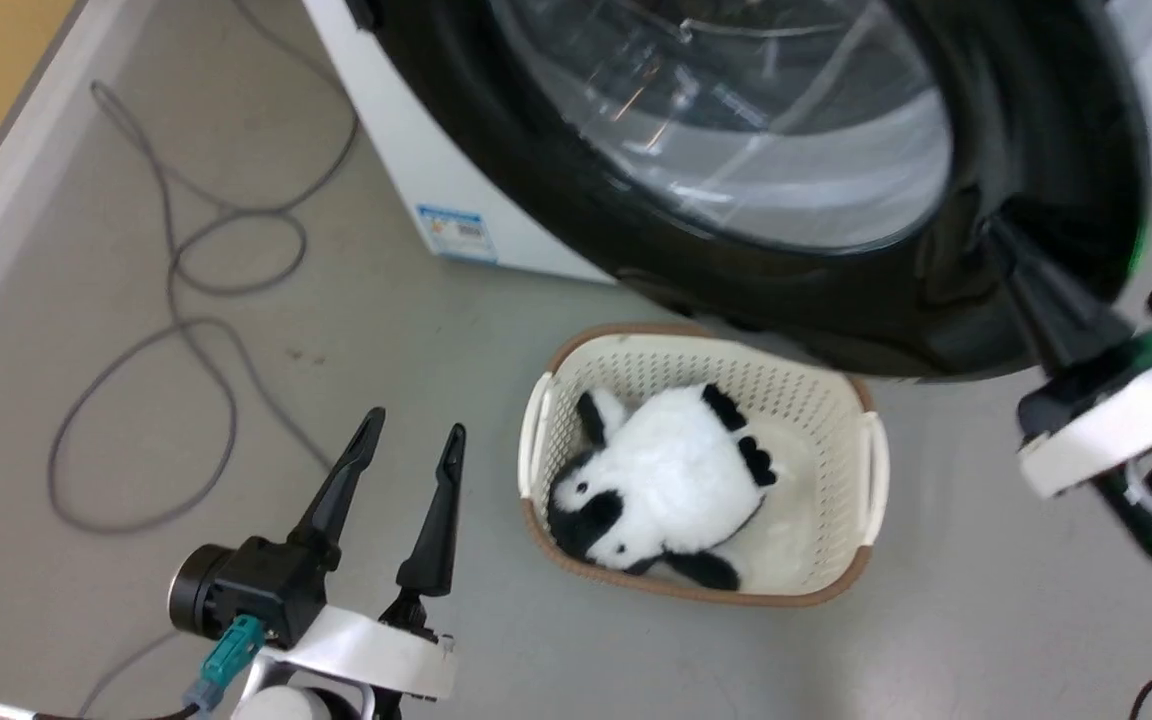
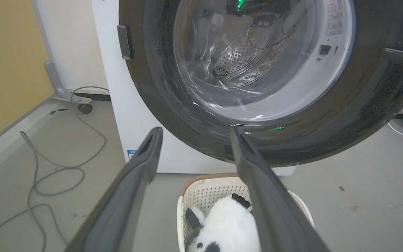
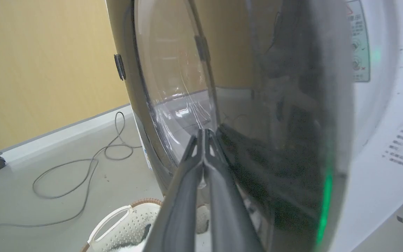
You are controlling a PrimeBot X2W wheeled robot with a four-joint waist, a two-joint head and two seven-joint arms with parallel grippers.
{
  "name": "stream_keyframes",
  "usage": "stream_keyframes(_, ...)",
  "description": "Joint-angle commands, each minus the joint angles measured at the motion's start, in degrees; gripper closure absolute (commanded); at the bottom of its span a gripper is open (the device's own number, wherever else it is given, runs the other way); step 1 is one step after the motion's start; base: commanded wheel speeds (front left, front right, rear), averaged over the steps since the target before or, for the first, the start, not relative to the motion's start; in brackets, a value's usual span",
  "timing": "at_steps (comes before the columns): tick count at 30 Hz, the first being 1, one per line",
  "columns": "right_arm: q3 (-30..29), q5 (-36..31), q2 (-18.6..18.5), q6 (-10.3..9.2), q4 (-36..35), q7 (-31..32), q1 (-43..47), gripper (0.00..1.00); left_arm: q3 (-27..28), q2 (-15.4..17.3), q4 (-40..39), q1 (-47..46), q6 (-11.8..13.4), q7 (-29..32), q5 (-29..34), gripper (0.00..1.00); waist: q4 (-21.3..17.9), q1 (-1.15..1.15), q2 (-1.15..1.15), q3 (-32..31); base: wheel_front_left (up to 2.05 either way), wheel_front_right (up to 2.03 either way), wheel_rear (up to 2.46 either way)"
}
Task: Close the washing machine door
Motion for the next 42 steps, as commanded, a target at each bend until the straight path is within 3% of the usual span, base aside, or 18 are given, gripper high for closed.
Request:
stream_keyframes(1,0.10,0.47,-0.68,-0.02,0.50,0.15,-1.40,1.00,-0.09,-0.18,-0.10,-0.91,-0.23,-0.25,-0.08,0.00,1.37,0.00,0.00,1.56,0.00,0.00,0.00)
stream_keyframes(8,0.36,3.33,-4.95,-0.02,4.47,1.35,-9.67,1.00,-0.68,-0.95,-0.62,-2.62,-0.24,-0.25,-0.04,0.00,3.22,0.00,0.00,5.29,0.00,0.00,0.00)
stream_keyframes(14,-1.32,4.49,-6.37,-0.02,7.49,2.25,-14.84,1.00,-0.90,-1.34,-0.85,-4.03,-0.24,-0.25,-0.19,0.00,3.88,0.00,0.00,7.39,0.00,0.00,0.00)
stream_keyframes(22,-6.42,5.10,-5.50,-0.02,12.31,3.65,-21.10,1.00,-1.13,-1.85,-0.87,-5.22,-0.24,-0.25,-0.17,0.00,4.24,0.00,0.00,9.29,0.00,0.00,0.00)
stream_keyframes(32,-8.30,3.87,-4.34,-0.02,15.58,4.21,-24.34,1.00,-0.79,-2.11,-0.42,-6.06,-0.24,-0.25,0.08,0.00,4.09,0.00,0.00,9.79,0.00,0.00,0.00)
stream_keyframes(42,-6.13,4.41,-2.01,-0.02,15.52,0.20,-17.58,1.00,0.55,-1.90,0.83,-3.59,-0.24,-0.25,0.12,0.00,1.43,0.00,0.00,2.24,0.00,0.00,0.00)
